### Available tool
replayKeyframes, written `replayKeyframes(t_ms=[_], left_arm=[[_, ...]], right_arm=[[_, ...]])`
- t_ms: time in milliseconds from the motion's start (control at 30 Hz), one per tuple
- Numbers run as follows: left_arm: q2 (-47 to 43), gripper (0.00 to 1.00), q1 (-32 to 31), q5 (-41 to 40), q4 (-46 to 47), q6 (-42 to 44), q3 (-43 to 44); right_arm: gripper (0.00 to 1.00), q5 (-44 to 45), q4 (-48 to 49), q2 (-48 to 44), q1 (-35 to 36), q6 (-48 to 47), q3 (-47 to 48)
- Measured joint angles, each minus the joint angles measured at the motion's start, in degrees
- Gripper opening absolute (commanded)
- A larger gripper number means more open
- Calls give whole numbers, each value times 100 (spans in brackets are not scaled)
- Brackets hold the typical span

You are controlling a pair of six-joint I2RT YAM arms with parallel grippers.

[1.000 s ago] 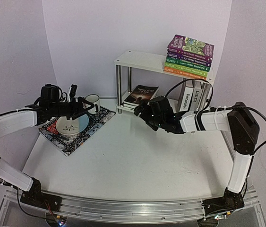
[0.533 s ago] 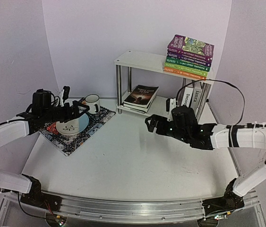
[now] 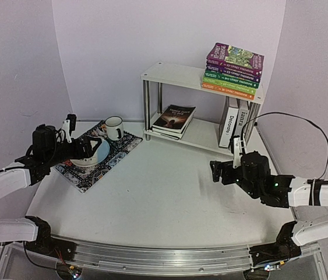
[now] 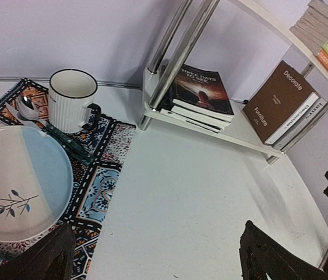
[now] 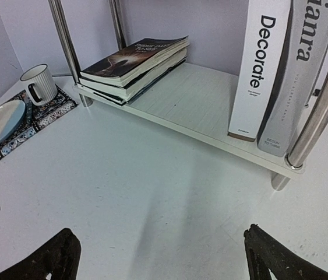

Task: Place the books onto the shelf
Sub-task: Reset both arms

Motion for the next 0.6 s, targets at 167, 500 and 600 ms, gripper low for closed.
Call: replayKeyframes(t_ms=[167, 500, 600], left_arm=[[0, 100, 0, -443, 13, 209, -143], [2, 100, 0, -1339, 425, 449, -532], [31, 100, 0, -1709, 732, 539, -771]], right_arm=[[98, 239, -8, -171, 0, -665, -250], [97, 452, 12, -870, -1076, -839, -820], [97, 373, 47, -888, -1744, -833, -952]])
